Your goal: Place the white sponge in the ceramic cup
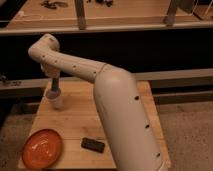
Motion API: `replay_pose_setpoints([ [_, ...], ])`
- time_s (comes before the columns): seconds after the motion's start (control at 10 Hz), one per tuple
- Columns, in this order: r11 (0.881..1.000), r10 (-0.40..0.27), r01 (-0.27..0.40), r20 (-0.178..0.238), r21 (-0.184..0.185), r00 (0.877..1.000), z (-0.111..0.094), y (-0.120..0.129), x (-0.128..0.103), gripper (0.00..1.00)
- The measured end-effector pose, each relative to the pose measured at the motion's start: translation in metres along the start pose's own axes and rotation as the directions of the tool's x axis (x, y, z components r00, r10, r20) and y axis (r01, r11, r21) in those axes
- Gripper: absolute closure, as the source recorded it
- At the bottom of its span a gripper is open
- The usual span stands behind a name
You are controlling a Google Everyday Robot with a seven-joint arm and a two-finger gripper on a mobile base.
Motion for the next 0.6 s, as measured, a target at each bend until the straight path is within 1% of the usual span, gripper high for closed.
replay_pose_setpoints([
  [0.6,1.0,0.002,-0.002,-0.006,-0.001,1.0,0.0021,-0.0033,0.0045,0.73],
])
